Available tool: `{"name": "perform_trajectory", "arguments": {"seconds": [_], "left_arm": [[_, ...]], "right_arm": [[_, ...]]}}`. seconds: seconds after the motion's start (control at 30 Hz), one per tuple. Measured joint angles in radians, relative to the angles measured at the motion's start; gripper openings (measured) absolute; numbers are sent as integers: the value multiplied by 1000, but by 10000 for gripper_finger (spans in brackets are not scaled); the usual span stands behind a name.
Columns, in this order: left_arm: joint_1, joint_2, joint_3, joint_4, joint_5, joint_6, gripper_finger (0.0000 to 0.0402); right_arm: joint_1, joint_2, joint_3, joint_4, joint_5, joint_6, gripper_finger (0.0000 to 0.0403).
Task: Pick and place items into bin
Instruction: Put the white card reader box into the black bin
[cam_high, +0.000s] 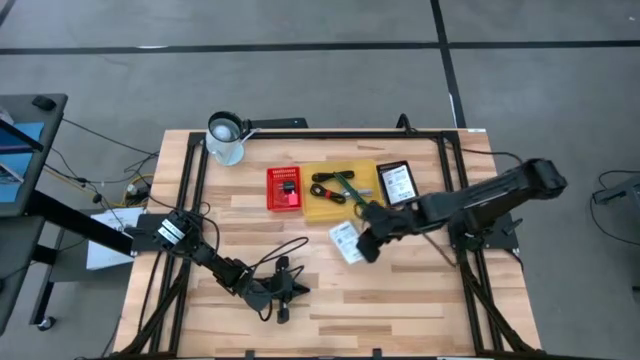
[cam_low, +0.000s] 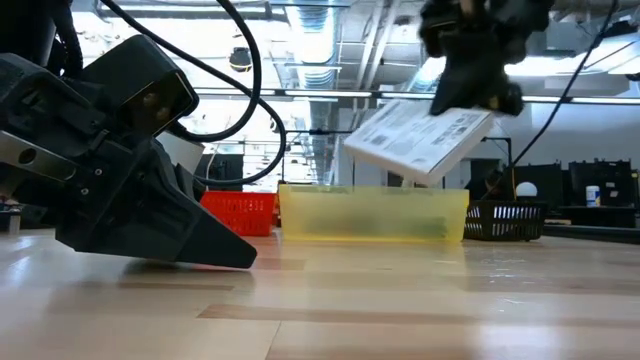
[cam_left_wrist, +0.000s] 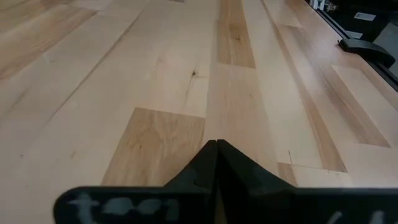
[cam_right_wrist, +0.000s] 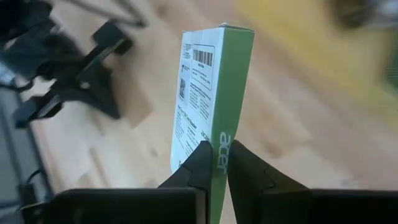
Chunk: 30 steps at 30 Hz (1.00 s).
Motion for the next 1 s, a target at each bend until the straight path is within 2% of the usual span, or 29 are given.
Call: {"name": "perform_trajectory", "arguments": {"seconds": [0.23, 0.4, 0.53, 0.73, 1.0], "left_arm": [[0, 0, 0, 5, 0, 2, 0], [0, 0, 0, 9, 0, 2, 0], [0, 0, 0, 14, 1, 11, 0], [0, 0, 0, 14, 2, 16, 0], [0, 0, 0, 15, 0, 21, 0]], "right_arm": [[-81, -171, 0, -254, 100, 1, 26], [-212, -254, 0, -411, 108, -42, 26], [-343, -295, 0, -473, 102, -111, 27], [-533, -307, 0, -493, 81, -252, 25], [-741, -241, 0, -493, 6, -407, 27]]}}
